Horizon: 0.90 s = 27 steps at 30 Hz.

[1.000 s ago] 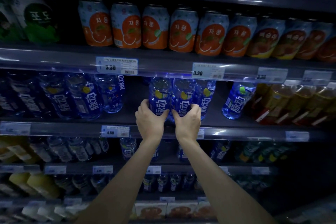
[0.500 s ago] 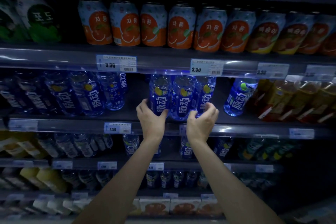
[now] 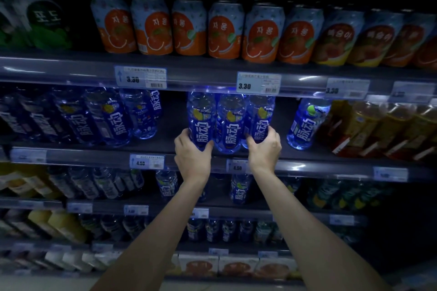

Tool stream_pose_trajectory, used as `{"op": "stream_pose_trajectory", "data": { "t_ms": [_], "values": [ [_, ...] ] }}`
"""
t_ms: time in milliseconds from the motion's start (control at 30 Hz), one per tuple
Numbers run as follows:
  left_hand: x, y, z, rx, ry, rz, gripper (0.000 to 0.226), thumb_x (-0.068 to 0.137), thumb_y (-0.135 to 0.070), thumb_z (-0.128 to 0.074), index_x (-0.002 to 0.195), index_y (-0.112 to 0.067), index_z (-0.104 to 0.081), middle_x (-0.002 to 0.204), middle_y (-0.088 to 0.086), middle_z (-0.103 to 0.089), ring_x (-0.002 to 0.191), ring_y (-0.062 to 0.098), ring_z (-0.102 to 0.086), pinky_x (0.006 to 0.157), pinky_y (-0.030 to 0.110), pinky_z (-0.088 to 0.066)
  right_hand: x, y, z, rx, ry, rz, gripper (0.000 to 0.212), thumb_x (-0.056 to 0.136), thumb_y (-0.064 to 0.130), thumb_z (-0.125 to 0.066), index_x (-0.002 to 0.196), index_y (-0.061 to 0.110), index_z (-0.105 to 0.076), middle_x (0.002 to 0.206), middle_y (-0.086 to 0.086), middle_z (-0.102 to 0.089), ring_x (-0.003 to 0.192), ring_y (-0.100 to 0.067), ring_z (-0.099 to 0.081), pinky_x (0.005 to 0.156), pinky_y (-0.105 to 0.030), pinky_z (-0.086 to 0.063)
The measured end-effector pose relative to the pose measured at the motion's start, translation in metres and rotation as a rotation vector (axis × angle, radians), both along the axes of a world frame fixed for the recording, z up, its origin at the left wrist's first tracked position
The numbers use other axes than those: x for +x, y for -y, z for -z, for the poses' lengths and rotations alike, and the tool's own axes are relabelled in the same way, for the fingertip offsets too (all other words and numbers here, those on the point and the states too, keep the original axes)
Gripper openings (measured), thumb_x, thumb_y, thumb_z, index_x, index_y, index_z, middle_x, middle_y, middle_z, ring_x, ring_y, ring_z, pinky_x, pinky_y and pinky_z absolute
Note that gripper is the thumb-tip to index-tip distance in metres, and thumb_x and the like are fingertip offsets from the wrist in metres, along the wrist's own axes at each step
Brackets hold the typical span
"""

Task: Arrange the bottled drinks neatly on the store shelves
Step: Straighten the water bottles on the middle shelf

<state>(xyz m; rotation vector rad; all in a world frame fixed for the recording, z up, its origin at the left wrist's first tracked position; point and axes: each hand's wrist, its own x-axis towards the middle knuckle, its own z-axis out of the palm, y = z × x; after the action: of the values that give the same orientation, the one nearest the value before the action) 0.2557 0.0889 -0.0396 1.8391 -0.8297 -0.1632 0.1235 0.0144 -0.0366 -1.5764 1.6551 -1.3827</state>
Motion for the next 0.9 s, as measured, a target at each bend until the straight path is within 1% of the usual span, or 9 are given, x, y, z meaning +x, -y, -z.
{"op": "stream_pose_trajectory", "data": {
  "t_ms": [133,233,333,433,633,900],
  "values": [
    [0.000,-0.001,0.002,0.025,0.035,0.007,0.070,0.080,-0.040,-0.074,0.136,-0.014,-0.042,0.133,0.003,-0.048,0.118,0.023,-0.051,0.098,0.048,-0.043,-0.005,-0.004,0.000,-0.016,-0.006,0.003,0.062,0.082,0.029,-0.076,0.132,0.004,-0.051,0.121,-0.009,-0.057,0.110,-0.023,-0.056,0.094,-0.034,-0.047],
    [0.002,-0.001,0.001,0.048,0.067,0.016,0.073,0.080,-0.042,-0.073,0.138,-0.013,-0.040,0.136,0.004,-0.048,0.120,0.025,-0.048,0.098,0.047,-0.043,-0.009,-0.009,0.002,-0.039,-0.027,-0.004,0.061,0.081,0.032,-0.076,0.130,0.003,-0.051,0.119,-0.009,-0.057,0.108,-0.022,-0.057,0.092,-0.032,-0.048],
    [0.006,0.001,-0.003,0.064,0.074,0.017,0.064,0.080,-0.043,-0.073,0.132,-0.016,-0.047,0.128,0.002,-0.056,0.114,0.026,-0.052,0.095,0.048,-0.045,-0.010,-0.015,0.002,-0.052,-0.043,-0.003,0.062,0.081,0.032,-0.076,0.130,0.004,-0.051,0.120,-0.010,-0.057,0.109,-0.022,-0.056,0.090,-0.028,-0.044],
    [0.010,0.002,-0.006,0.072,0.061,0.024,0.057,0.079,-0.042,-0.075,0.125,-0.018,-0.052,0.119,0.000,-0.061,0.108,0.024,-0.057,0.092,0.051,-0.046,-0.009,-0.017,0.000,-0.045,-0.046,-0.010,0.064,0.081,0.033,-0.076,0.131,0.003,-0.050,0.121,-0.010,-0.057,0.111,-0.022,-0.056,0.091,-0.028,-0.043],
    [0.013,0.002,-0.006,0.077,0.071,0.032,0.057,0.078,-0.043,-0.075,0.124,-0.018,-0.052,0.117,-0.001,-0.062,0.105,0.023,-0.059,0.092,0.050,-0.046,-0.008,-0.018,-0.001,-0.042,-0.040,-0.005,0.060,0.081,0.031,-0.076,0.128,0.003,-0.051,0.118,-0.010,-0.057,0.106,-0.021,-0.057,0.085,-0.023,-0.041],
    [0.012,0.000,-0.009,0.086,0.097,0.036,0.059,0.078,-0.042,-0.075,0.126,-0.015,-0.052,0.117,0.001,-0.063,0.104,0.023,-0.060,0.090,0.050,-0.047,-0.008,-0.018,0.001,-0.031,-0.043,-0.004,0.060,0.081,0.030,-0.077,0.128,0.004,-0.051,0.119,-0.009,-0.056,0.106,-0.021,-0.056,0.088,-0.028,-0.046]
  ]
}}
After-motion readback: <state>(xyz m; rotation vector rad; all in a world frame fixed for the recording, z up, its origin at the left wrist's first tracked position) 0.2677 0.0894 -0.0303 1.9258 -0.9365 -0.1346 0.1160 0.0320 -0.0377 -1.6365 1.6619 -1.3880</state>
